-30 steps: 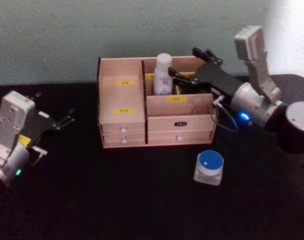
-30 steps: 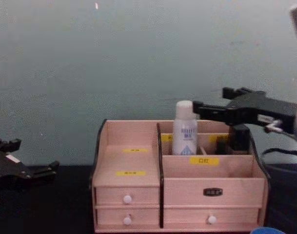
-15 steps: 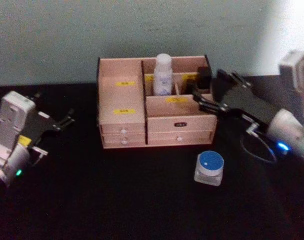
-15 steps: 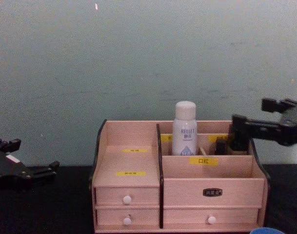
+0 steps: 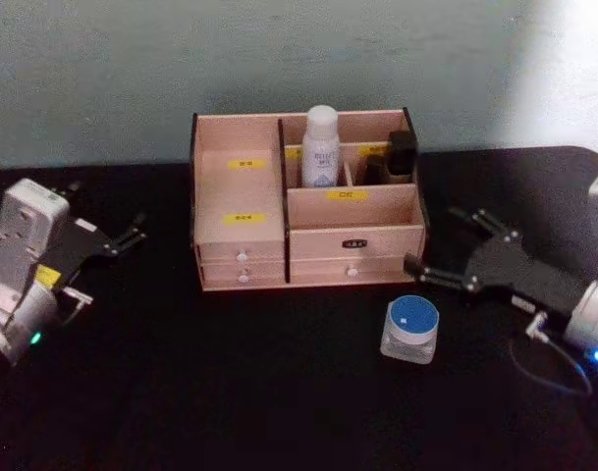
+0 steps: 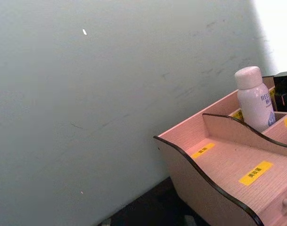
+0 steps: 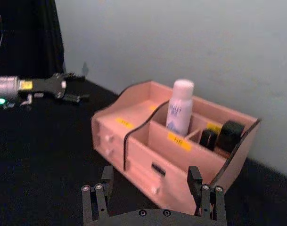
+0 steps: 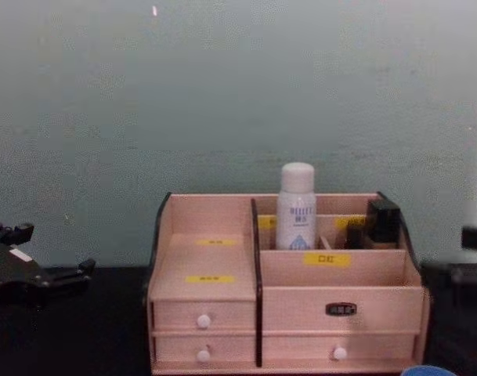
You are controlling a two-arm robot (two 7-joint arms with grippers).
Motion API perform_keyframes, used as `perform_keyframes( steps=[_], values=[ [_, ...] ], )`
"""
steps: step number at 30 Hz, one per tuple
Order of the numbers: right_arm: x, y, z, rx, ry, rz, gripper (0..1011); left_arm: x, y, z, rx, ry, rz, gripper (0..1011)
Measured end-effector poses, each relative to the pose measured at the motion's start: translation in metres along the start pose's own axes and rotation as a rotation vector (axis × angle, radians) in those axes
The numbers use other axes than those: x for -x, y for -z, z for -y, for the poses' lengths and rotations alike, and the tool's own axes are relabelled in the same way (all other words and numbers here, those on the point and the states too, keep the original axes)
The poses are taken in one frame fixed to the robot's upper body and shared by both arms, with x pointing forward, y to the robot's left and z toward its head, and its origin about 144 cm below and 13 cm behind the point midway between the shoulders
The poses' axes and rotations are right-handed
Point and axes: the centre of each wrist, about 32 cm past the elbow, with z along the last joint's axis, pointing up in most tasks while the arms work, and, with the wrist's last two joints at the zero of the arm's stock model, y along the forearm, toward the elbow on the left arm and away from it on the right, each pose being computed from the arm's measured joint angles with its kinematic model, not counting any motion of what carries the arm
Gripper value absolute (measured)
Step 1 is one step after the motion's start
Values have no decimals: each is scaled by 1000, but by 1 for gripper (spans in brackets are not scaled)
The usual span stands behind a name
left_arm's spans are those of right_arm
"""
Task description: Pick up the facial cleanser and watermelon frost from the table and place them into the tiered storage box.
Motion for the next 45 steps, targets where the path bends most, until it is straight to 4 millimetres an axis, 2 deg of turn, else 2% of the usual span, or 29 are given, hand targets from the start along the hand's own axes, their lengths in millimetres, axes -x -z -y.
perform_keyframes(
  steps=[10,26,45],
  values=[
    [12,15,12,78,2,-50,1000,0,0,0,0,0,0,1001],
    [12,33,6,163,3,-55,1000,0,0,0,0,0,0,1001],
    [12,41,4,203,-14,-63,1000,0,0,0,0,0,0,1001]
  ],
)
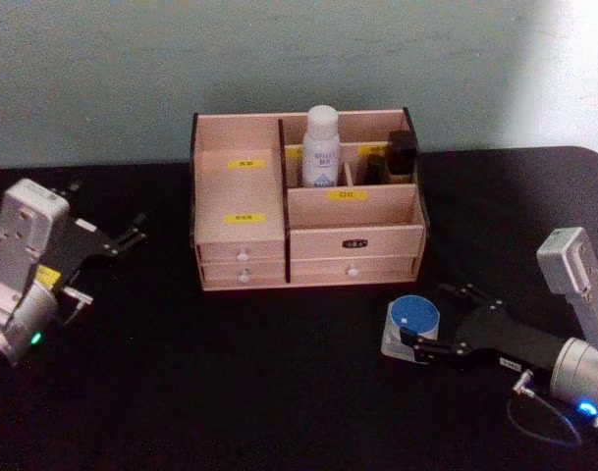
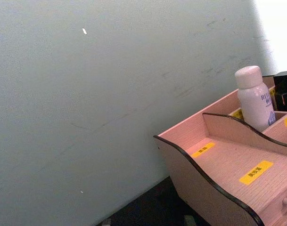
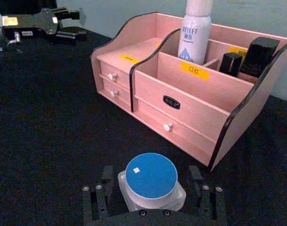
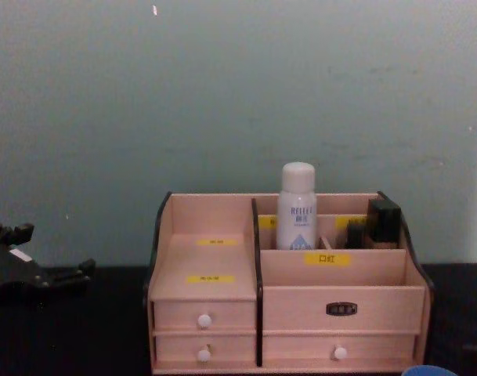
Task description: Pick up the facial cleanser and watermelon frost from the table and place them into the tiered storage box.
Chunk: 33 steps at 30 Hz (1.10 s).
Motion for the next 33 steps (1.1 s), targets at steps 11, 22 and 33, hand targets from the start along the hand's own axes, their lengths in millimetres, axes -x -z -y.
perform_keyframes(
  steps=[11,22,33],
  values=[
    [1,2,1,16,-10,-1,1000,0,0,0,0,0,0,1001],
    [0,4,0,29,-18,-3,1000,0,0,0,0,0,0,1001],
    [0,6,-4,39,-22,-14,1000,0,0,0,0,0,0,1001]
  ],
)
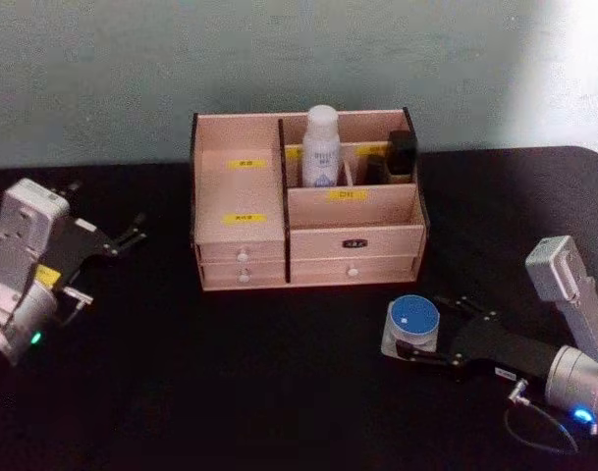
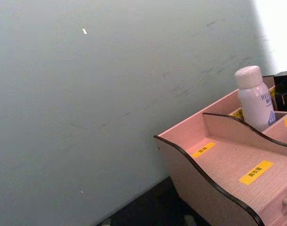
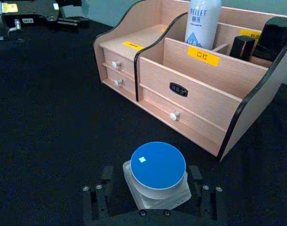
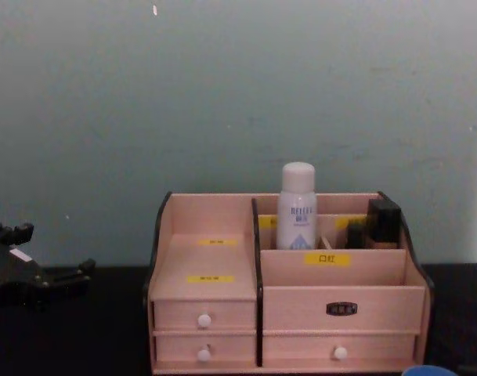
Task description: Pick up the facial cleanser and watermelon frost from the table and place them into the tiered storage box.
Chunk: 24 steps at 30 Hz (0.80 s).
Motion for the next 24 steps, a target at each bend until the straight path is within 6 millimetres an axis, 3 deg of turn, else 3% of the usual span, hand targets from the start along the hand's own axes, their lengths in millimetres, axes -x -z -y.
perform_keyframes(
  steps=[24],
  values=[
    [-1,4,-2,12,6,-19,1000,0,0,0,0,0,0,1001]
  ],
)
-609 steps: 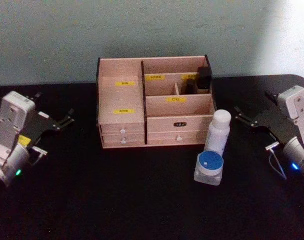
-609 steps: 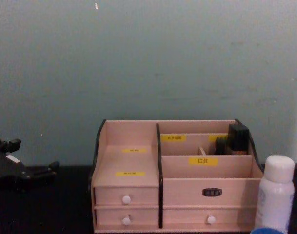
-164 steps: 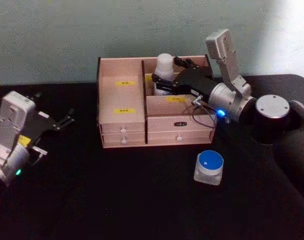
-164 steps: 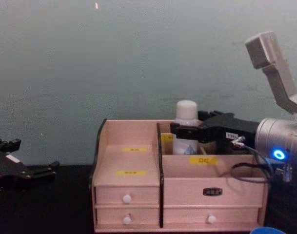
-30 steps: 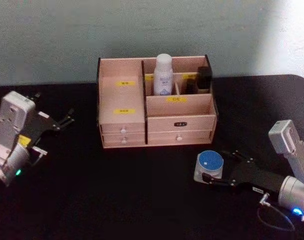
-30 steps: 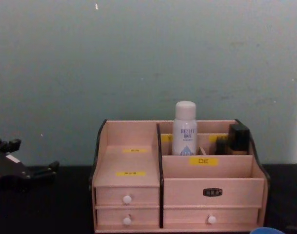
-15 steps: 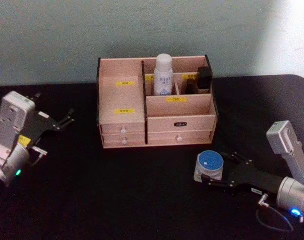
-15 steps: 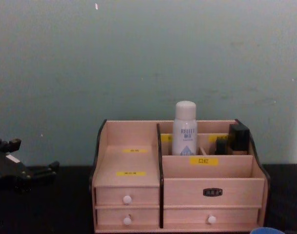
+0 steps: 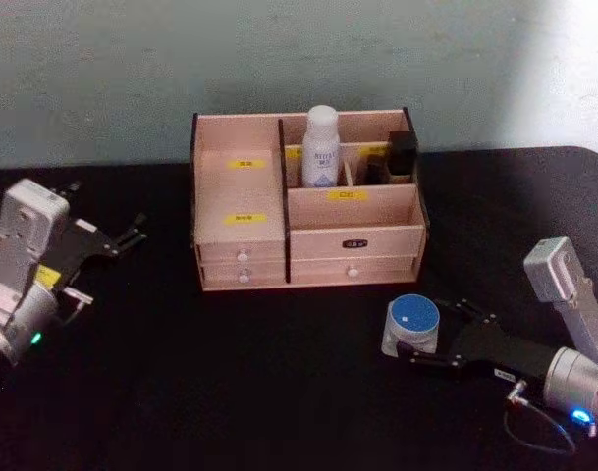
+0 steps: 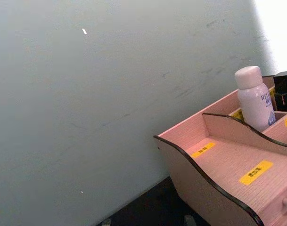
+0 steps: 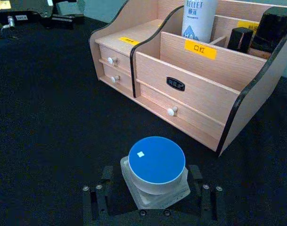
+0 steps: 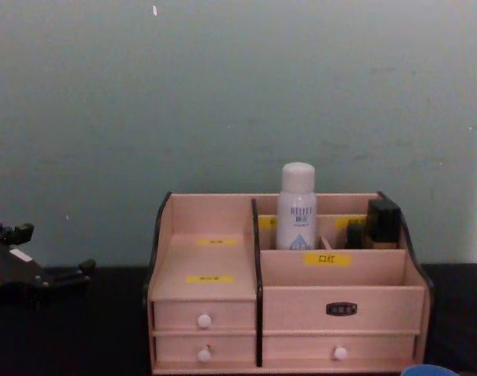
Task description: Pick up the facial cleanser and watermelon frost from the table and place them into the tiered storage box.
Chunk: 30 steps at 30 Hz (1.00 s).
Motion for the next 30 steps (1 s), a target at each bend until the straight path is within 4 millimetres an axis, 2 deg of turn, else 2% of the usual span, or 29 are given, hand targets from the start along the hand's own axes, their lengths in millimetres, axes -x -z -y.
perform_keyframes(
  steps=[30],
  values=[
    [-2,0,0,-15,-3,-2,1000,0,0,0,0,0,0,1001]
  ],
)
